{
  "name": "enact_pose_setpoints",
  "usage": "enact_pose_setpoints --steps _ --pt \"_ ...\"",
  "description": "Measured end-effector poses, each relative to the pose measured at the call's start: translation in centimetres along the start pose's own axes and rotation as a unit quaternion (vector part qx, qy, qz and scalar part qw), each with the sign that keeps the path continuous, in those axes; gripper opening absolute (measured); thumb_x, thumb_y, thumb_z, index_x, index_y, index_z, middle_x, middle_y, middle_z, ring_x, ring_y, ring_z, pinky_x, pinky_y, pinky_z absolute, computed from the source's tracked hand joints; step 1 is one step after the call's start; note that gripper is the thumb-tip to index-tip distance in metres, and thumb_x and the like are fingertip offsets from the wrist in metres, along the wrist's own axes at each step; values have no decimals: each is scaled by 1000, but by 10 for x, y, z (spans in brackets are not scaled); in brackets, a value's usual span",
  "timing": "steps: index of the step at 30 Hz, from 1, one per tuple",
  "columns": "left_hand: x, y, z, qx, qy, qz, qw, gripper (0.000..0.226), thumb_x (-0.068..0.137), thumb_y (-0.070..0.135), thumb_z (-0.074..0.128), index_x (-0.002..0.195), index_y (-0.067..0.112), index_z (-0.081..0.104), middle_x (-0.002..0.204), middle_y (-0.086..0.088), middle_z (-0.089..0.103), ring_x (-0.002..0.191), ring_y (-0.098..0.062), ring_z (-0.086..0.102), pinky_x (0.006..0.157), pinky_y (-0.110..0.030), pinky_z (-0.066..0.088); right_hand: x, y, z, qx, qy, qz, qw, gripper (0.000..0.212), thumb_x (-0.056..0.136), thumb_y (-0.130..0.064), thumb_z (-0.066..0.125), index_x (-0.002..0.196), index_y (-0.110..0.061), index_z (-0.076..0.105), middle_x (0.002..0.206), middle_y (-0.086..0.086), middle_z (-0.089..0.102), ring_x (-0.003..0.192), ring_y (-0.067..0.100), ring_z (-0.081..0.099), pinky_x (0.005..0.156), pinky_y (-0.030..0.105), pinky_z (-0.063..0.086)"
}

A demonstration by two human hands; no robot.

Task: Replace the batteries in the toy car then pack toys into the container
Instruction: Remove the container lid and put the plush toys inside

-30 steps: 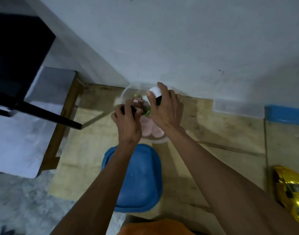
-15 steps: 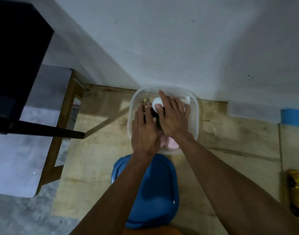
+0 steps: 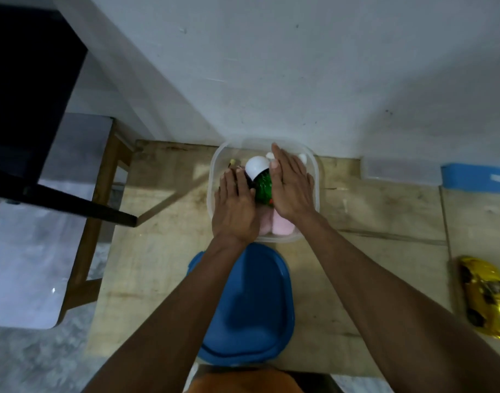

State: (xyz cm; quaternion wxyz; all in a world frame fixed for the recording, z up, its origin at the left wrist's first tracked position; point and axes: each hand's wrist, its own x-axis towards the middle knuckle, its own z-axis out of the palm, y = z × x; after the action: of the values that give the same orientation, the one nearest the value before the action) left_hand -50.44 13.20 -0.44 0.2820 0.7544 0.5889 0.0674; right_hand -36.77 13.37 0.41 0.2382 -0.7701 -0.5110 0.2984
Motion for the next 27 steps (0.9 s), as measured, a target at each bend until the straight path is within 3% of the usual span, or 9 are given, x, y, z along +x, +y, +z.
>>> enact_pose_setpoints --steps 4,7,10,13,17,21,24,27 --pt "-13 2 -7 -67 65 34 995 62 104 38 13 146 -1 35 149 -23 39 137 -42 38 112 -54 36 -27 -4 -20 93 73 -20 993 50 107 -41 25 154 -25 30 158 -1 35 146 17 28 120 37 24" --pt "-45 8 -17 -88 132 35 987 54 108 39 18 150 10 37 155 -18 37 145 -35 31 117 -52 32 -65 -4 -30 124 133 -16 983 46 106 -37 34 151 -24 36 152 0 44 140 17 37 111 29 30" --pt "-93 3 -17 -85 187 -1 979 53 108 35 30 153 8 36 158 -22 33 148 -35 28 121 -45 26 -114 4 -25 141 187 -28 972 40 105 -30 41 143 -22 45 138 2 53 126 17 47 99 22 34" --pt "-141 -21 -5 -84 196 -43 976 58 106 40 31 151 4 37 156 -24 37 146 -38 32 118 -50 31 -162 23 -5 130 220 -60 965 34 102 -24 46 135 -17 52 124 5 57 114 21 51 96 28 41" --pt "-193 -56 16 -63 109 -136 983 62 104 51 27 154 14 31 152 -24 38 135 -45 40 107 -58 41 -215 52 30 73 157 18 985 39 100 -21 49 139 -15 48 130 11 54 121 31 48 104 48 42" --pt "-217 -76 32 -51 27 -182 982 65 102 51 29 157 19 18 140 -26 45 125 -49 46 99 -61 44 -248 74 50 25 35 87 995 51 104 -27 41 153 -22 29 152 5 41 139 29 35 113 43 30" --pt "-221 -84 37 -67 -1 -184 981 64 105 45 33 159 15 15 135 -26 50 122 -50 47 99 -60 44 -255 74 56 13 -6 105 994 54 105 -29 38 156 -23 21 157 4 36 143 28 29 117 39 23" --pt "-217 -87 34 -94 -1 -195 976 60 105 39 38 158 17 20 135 -25 51 124 -49 46 101 -58 41 -254 66 62 75 -8 158 985 54 105 -31 40 156 -23 23 156 7 35 143 31 29 119 44 25"
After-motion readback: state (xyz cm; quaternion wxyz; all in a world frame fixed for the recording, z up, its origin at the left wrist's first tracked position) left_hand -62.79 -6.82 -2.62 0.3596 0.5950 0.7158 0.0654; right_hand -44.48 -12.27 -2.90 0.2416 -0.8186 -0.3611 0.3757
